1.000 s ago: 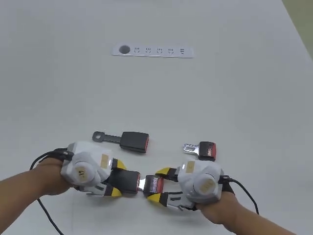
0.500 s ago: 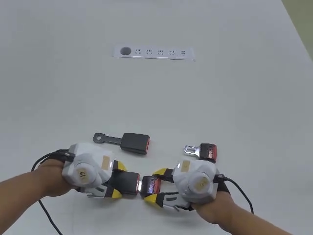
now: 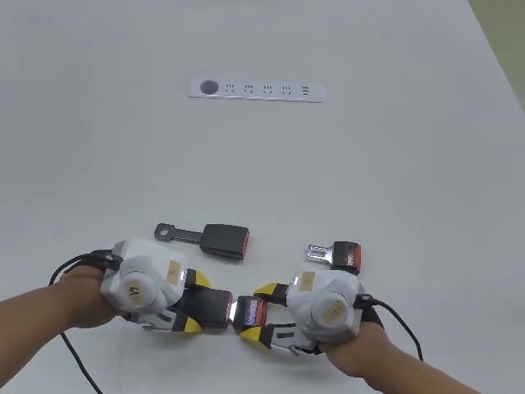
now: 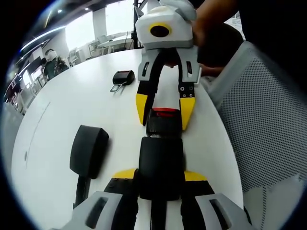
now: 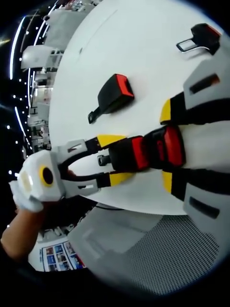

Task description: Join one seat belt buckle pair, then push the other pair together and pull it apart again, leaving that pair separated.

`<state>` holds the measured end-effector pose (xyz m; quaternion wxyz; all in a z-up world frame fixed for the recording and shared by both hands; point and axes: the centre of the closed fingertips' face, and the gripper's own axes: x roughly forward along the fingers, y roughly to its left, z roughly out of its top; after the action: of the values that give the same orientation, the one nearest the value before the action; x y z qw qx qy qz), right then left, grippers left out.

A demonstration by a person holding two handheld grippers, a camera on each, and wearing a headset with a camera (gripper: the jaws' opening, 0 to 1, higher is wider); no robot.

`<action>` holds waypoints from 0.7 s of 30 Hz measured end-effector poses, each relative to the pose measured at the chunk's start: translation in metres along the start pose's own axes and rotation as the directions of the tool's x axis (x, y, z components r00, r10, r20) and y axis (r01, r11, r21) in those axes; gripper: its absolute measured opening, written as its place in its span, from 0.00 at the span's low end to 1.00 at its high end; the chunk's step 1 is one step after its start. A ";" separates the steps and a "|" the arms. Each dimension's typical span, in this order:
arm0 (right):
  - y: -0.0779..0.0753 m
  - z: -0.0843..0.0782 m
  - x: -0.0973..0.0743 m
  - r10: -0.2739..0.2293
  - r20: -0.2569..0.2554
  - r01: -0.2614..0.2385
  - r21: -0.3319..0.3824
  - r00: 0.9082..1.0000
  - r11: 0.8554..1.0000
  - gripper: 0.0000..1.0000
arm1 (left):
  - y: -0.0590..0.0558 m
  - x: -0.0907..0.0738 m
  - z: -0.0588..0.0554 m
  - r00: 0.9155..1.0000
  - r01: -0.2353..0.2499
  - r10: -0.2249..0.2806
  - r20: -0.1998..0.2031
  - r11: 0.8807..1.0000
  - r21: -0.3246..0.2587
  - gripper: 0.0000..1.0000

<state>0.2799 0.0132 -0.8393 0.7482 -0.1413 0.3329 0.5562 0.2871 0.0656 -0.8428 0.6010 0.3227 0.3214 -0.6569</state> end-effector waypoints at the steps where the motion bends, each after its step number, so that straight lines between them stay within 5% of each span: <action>1: 0.000 0.000 0.000 0.001 0.000 -0.001 -0.001 1.000 1.000 0.34 | 0.000 0.000 0.000 1.000 -0.002 0.002 0.009 1.000 -0.005 0.34; 21: 0.000 -0.001 -0.001 -0.011 0.069 0.011 0.000 0.998 1.000 0.34 | -0.001 -0.002 -0.001 0.998 0.010 -0.009 0.068 1.000 -0.015 0.34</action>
<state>0.2791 0.0119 -0.8387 0.7623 -0.1240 0.3062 0.5566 0.2867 0.0676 -0.8412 0.6107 0.2940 0.3072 -0.6680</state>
